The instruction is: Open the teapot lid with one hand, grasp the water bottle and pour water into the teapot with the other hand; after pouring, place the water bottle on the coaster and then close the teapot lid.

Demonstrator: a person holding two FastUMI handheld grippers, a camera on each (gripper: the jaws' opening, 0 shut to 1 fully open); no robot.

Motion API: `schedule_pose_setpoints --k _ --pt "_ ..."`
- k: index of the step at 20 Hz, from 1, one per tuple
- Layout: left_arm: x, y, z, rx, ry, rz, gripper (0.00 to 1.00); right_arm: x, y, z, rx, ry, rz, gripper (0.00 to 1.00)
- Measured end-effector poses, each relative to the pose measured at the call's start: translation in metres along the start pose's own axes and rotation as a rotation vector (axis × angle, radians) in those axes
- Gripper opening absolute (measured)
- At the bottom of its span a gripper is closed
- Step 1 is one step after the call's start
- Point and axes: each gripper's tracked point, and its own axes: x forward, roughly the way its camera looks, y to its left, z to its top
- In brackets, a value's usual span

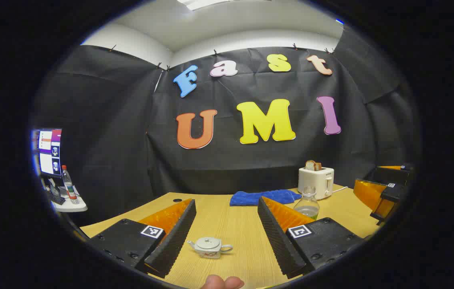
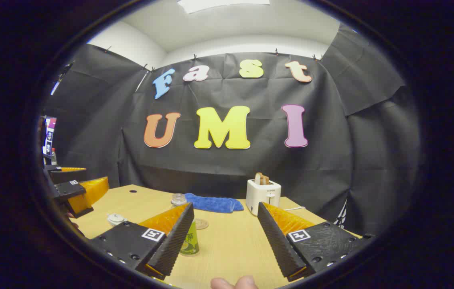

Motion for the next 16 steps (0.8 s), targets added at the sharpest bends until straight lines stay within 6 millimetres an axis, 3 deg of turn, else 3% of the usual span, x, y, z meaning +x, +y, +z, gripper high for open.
schedule_pose_setpoints --k 2,3,16 --pt "0.001 0.001 -0.002 -0.004 -0.002 0.001 0.97 0.002 0.002 -0.001 -0.003 -0.004 -0.007 0.94" --pt "0.002 0.000 -0.004 -0.014 0.010 -0.001 0.97 0.004 0.005 -0.001 0.000 -0.004 -0.002 0.97" --pt "0.007 -0.003 -0.015 -0.031 0.024 -0.012 0.97 0.009 0.006 -0.009 0.002 0.020 0.014 0.97"
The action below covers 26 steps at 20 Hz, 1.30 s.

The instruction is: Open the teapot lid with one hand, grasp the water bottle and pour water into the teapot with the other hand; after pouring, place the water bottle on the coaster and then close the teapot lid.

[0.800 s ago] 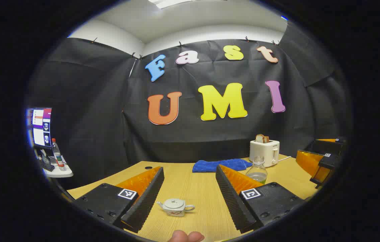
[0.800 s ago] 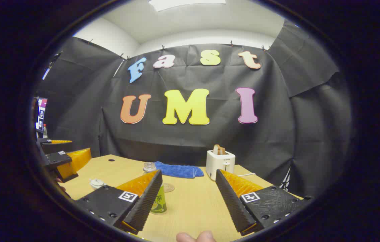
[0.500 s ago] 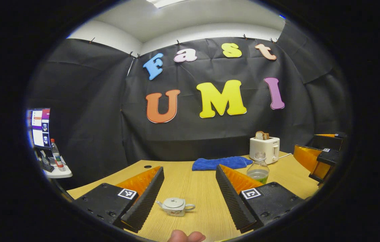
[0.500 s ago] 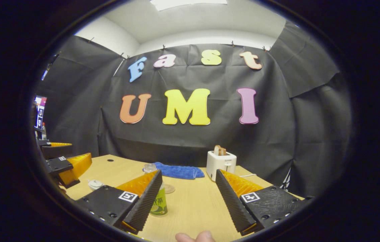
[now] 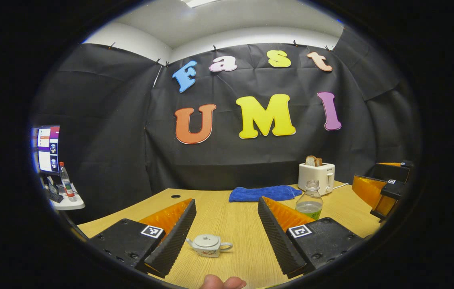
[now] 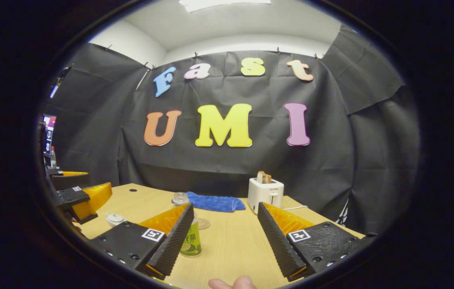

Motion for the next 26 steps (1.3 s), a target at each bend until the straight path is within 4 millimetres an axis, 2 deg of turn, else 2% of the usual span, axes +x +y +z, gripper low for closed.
schedule_pose_setpoints --k 5,6,7,9,11,14,19,21,25,26 --pt "0.004 0.012 -0.016 0.012 0.029 0.032 0.97 0.007 -0.009 -0.007 -0.019 0.012 0.024 0.95" --pt "0.003 0.017 -0.024 0.015 0.045 0.034 0.99 0.009 -0.013 -0.010 -0.036 0.015 0.019 0.95" --pt "0.001 0.030 -0.035 0.029 0.067 0.060 1.00 0.010 -0.017 -0.013 -0.043 0.016 0.016 0.97" --pt "-0.002 0.044 -0.046 0.026 0.081 0.090 1.00 0.011 -0.017 -0.028 -0.038 0.037 0.030 0.95" --pt "0.000 0.047 -0.063 0.020 0.111 0.095 1.00 0.011 -0.024 -0.042 -0.036 0.061 0.029 0.96" --pt "0.007 0.054 -0.081 0.008 0.158 0.089 1.00 0.016 -0.036 -0.055 -0.020 0.097 0.005 0.95" --pt "0.037 0.052 -0.102 -0.006 0.232 0.055 0.99 0.021 -0.049 -0.062 0.007 0.125 -0.013 0.97" --pt "0.047 0.049 -0.112 -0.004 0.270 0.045 0.87 0.023 -0.053 -0.064 0.008 0.131 -0.018 0.97" --pt "0.056 0.050 -0.117 0.005 0.297 0.050 0.76 0.025 -0.060 -0.067 0.010 0.138 -0.028 0.95" --pt "0.058 0.049 -0.117 0.006 0.302 0.051 0.69 0.026 -0.060 -0.069 0.009 0.143 -0.027 0.95"
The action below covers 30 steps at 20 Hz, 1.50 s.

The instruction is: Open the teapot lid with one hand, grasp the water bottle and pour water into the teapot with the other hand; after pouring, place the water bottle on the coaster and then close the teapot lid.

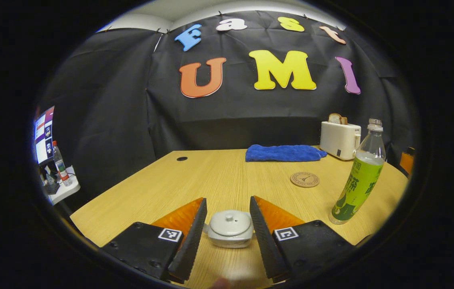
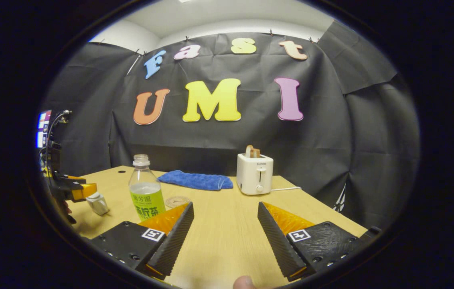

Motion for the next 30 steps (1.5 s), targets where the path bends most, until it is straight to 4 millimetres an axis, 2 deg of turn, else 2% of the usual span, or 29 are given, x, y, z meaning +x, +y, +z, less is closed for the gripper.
schedule_pose_setpoints --k 3,8,10,11,12,13,14,17,22,30 --pt "0.002 0.000 -0.002 0.012 0.013 0.009 0.54 0.001 0.005 -0.002 -0.001 0.006 0.015 0.95" --pt "0.005 0.000 -0.008 0.031 0.024 0.024 0.53 0.000 0.005 -0.002 -0.001 -0.001 0.021 0.95" --pt "0.007 0.003 -0.010 0.047 0.029 0.037 0.48 0.001 0.008 -0.003 -0.001 0.007 0.026 0.95" --pt "0.008 0.005 -0.012 0.052 0.033 0.043 0.43 0.001 0.009 -0.003 -0.006 0.008 0.027 0.95" --pt "0.009 0.002 -0.011 0.054 0.027 0.039 0.29 0.001 0.008 -0.003 -0.012 0.008 0.027 0.97" --pt "0.008 -0.001 -0.010 0.052 0.025 0.035 0.22 0.000 0.008 -0.003 -0.018 0.007 0.027 0.95" --pt "0.010 0.000 -0.012 0.053 0.023 0.038 0.23 0.000 0.008 -0.001 -0.020 0.004 0.026 0.95" --pt "0.012 0.001 -0.011 0.056 0.014 0.046 0.08 -0.001 0.007 -0.001 -0.023 0.002 0.026 0.95" --pt "0.011 0.002 -0.006 0.048 -0.002 0.024 0.03 0.000 0.010 -0.002 -0.025 -0.002 0.037 0.95" --pt "-0.005 -0.003 0.026 0.010 -0.079 -0.031 0.03 -0.001 0.021 -0.008 -0.004 0.015 0.079 0.95"
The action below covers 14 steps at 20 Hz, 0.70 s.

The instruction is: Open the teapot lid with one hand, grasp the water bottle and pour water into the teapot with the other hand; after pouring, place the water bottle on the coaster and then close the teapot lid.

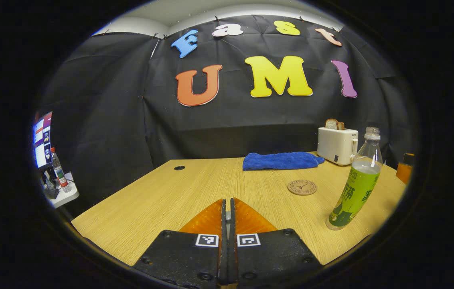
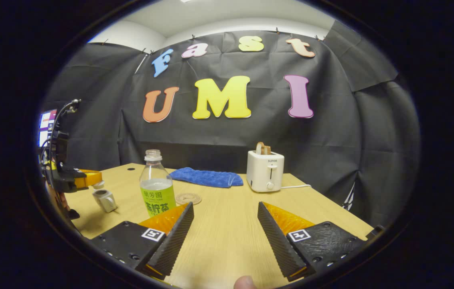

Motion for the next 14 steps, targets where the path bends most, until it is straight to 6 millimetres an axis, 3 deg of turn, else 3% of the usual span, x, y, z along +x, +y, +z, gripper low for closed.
schedule_pose_setpoints --k 7,14 --pt "-0.020 -0.002 0.021 0.006 -0.042 -0.024 0.03 -0.005 0.036 -0.009 -0.012 0.030 0.111 0.95" --pt "-0.043 0.009 0.022 -0.011 -0.058 -0.002 0.02 0.007 0.084 -0.025 -0.031 0.075 0.217 0.98"
